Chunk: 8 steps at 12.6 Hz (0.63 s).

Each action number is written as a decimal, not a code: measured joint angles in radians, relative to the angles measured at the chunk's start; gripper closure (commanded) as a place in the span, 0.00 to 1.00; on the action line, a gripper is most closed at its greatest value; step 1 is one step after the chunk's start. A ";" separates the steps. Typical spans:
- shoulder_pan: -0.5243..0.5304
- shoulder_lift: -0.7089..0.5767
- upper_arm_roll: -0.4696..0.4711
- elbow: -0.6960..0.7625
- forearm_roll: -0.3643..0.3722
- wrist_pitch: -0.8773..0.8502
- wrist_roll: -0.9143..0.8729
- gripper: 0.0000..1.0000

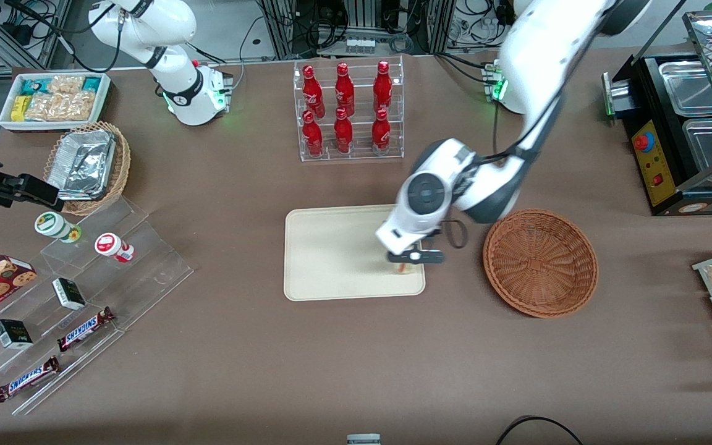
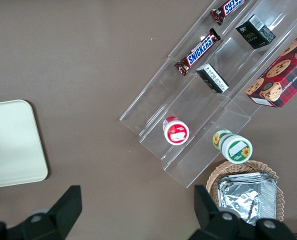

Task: Place sandwich from basket to tray
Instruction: 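Lift the sandwich and carry it with the left gripper over the tray, then lower the sandwich onto the tray and open the left gripper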

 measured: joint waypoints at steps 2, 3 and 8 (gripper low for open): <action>-0.078 0.102 0.005 0.113 0.013 0.000 -0.082 1.00; -0.108 0.137 0.008 0.158 0.029 -0.002 -0.121 1.00; -0.146 0.197 0.012 0.264 0.047 -0.019 -0.211 1.00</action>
